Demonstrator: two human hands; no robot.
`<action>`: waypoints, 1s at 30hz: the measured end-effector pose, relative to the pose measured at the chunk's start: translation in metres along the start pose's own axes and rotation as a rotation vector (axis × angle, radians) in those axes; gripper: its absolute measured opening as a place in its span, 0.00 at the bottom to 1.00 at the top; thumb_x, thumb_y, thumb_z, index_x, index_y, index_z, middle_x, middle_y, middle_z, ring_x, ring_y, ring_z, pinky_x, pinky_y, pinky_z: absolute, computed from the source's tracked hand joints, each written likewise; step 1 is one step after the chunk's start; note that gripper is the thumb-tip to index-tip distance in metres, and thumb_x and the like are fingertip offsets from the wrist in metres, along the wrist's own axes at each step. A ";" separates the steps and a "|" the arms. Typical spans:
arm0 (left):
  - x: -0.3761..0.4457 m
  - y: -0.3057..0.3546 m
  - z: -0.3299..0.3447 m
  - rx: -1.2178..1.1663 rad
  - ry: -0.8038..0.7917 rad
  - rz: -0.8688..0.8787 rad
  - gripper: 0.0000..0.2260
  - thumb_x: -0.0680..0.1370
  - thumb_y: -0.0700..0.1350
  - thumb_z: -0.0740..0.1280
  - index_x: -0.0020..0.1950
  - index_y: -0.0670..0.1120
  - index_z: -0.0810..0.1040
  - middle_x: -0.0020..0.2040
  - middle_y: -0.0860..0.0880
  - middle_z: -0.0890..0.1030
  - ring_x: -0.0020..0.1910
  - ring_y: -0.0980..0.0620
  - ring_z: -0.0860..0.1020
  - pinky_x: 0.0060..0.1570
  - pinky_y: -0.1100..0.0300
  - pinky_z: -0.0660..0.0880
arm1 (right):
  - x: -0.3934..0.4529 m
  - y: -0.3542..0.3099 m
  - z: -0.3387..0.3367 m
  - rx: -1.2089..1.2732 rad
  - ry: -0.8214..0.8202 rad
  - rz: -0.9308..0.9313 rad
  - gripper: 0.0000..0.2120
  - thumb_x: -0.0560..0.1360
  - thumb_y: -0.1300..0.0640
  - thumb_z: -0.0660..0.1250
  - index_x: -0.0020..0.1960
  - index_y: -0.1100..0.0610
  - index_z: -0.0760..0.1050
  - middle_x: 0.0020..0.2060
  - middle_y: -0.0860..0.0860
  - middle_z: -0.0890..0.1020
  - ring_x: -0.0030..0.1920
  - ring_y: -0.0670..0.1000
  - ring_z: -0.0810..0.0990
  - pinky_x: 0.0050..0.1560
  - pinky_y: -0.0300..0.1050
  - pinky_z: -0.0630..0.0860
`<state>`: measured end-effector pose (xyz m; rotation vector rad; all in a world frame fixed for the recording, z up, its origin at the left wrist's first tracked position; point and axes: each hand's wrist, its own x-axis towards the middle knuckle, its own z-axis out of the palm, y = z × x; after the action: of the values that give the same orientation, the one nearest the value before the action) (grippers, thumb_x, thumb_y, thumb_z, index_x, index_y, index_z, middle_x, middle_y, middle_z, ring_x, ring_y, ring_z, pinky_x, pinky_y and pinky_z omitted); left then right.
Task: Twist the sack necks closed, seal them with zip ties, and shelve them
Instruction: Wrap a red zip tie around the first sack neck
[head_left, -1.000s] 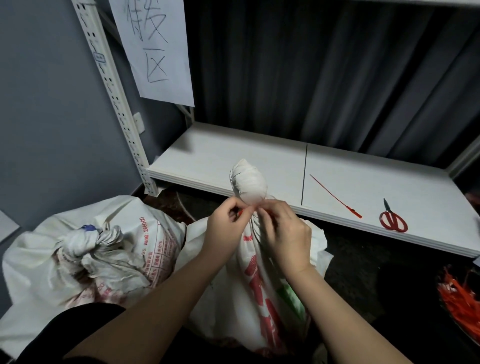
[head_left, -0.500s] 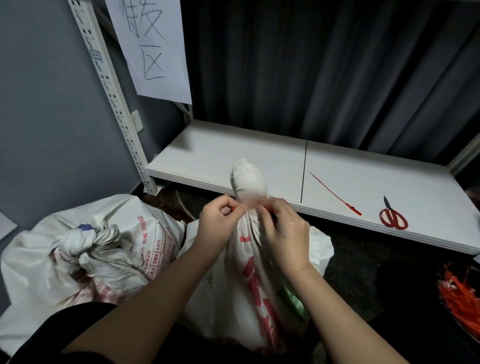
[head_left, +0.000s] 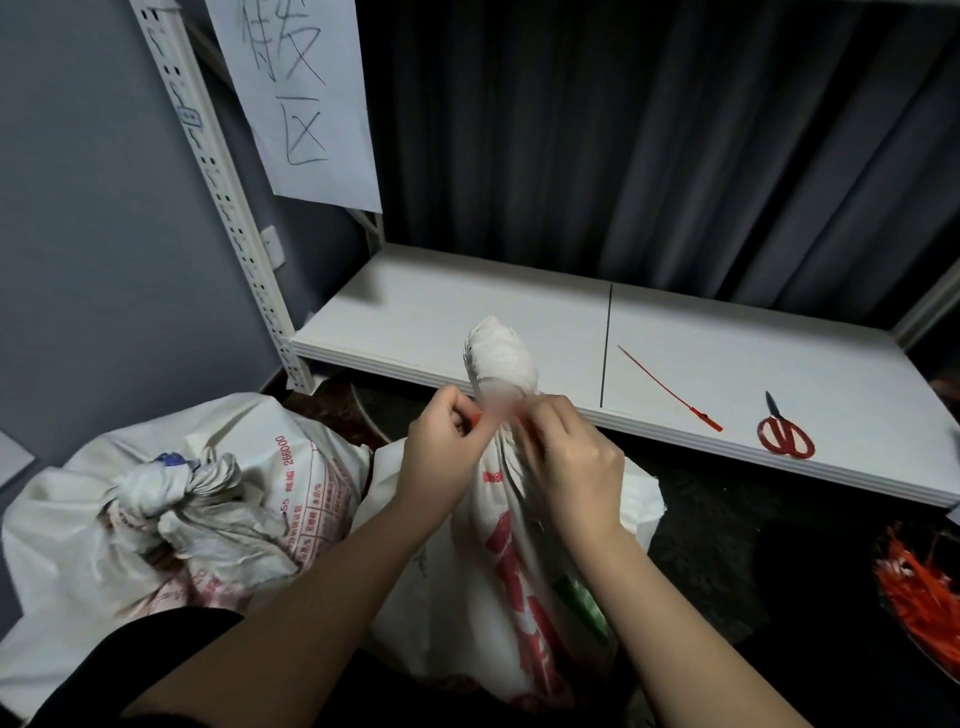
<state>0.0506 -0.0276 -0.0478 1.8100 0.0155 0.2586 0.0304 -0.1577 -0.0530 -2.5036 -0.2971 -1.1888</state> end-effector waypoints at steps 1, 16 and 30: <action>0.000 0.000 0.001 0.018 0.020 0.010 0.14 0.72 0.47 0.72 0.34 0.50 0.68 0.33 0.41 0.79 0.34 0.47 0.76 0.41 0.44 0.75 | 0.001 0.000 0.000 -0.029 0.012 -0.035 0.02 0.73 0.57 0.71 0.45 0.55 0.79 0.42 0.47 0.82 0.36 0.49 0.80 0.32 0.41 0.71; 0.004 -0.005 -0.005 -0.094 -0.089 0.047 0.17 0.68 0.55 0.71 0.35 0.45 0.67 0.27 0.36 0.70 0.29 0.51 0.65 0.33 0.57 0.63 | 0.003 0.001 -0.003 0.098 -0.039 0.031 0.09 0.77 0.51 0.62 0.46 0.54 0.78 0.38 0.47 0.82 0.33 0.49 0.81 0.28 0.42 0.72; 0.005 -0.005 -0.004 -0.192 -0.068 -0.055 0.12 0.75 0.40 0.71 0.37 0.41 0.70 0.26 0.40 0.74 0.28 0.51 0.71 0.32 0.58 0.68 | 0.005 0.002 -0.004 0.255 -0.139 0.133 0.07 0.77 0.51 0.63 0.48 0.53 0.77 0.43 0.46 0.82 0.41 0.47 0.81 0.36 0.40 0.73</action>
<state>0.0558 -0.0215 -0.0504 1.6237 -0.0072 0.1543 0.0311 -0.1606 -0.0476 -2.3453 -0.2918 -0.8690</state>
